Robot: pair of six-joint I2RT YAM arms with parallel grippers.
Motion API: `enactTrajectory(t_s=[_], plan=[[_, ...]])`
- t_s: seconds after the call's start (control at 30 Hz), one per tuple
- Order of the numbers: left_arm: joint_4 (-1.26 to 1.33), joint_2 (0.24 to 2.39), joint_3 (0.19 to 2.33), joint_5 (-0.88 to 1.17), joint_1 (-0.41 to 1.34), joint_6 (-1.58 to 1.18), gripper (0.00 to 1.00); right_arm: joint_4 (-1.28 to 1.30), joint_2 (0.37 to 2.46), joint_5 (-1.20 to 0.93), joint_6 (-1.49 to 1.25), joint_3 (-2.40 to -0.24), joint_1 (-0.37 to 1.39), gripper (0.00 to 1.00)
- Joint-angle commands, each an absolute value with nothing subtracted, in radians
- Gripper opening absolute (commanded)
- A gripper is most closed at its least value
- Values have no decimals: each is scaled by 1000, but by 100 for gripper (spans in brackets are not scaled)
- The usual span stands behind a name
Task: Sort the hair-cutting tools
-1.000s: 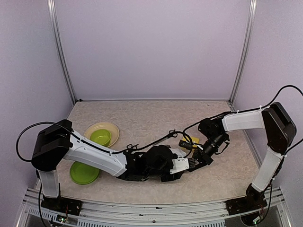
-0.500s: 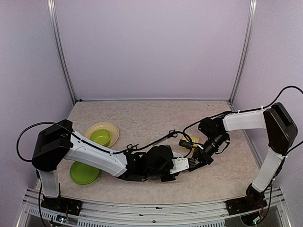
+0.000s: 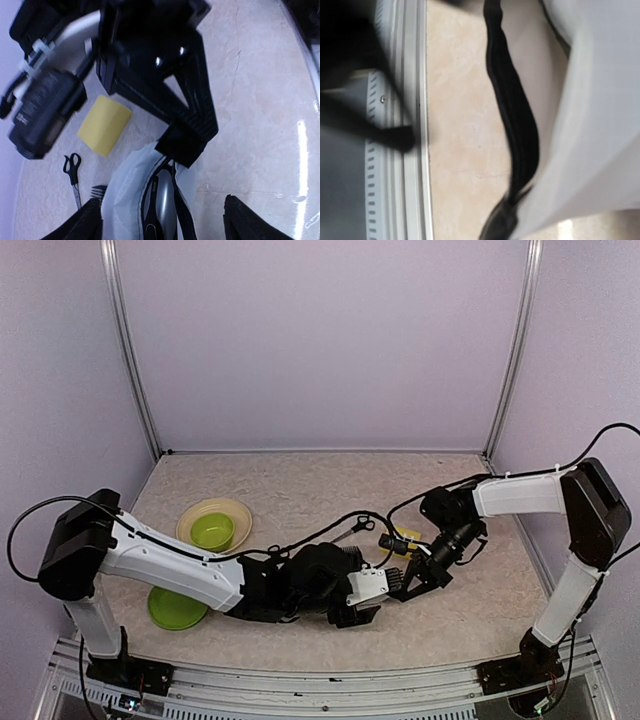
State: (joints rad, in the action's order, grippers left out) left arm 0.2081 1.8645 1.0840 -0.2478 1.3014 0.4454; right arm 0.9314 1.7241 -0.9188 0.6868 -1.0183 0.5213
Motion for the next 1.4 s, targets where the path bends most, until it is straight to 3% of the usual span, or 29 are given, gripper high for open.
enactTrajectory(t_s=[0.0,0.2,0.37,0.47,0.67,0.83,0.93,1.13,1.37], plan=[[239,1703,1040,-270,1329,358,96,938,1679,-914,693,-1024,516,0],[180,1555,934,-404,1255,180,97,984,1651,-907,718,-1033,505,0],[3,1471,890,-62,1054,-107,75,968,1620,-899,705,-1024,500,0],[45,1427,791,147,982,-217,77,956,1618,-896,696,-1019,497,0],[126,1436,668,323,905,-289,78,932,1632,-885,684,-1012,497,0],[139,1494,657,261,870,-314,75,936,1646,-887,687,-1013,497,0],[186,1530,651,333,848,-329,70,938,1649,-887,690,-1012,497,0],[245,1621,679,506,845,-353,52,942,1651,-889,692,-1020,497,0],[137,1621,775,637,844,-363,0,1057,1665,-873,729,-1089,479,0]])
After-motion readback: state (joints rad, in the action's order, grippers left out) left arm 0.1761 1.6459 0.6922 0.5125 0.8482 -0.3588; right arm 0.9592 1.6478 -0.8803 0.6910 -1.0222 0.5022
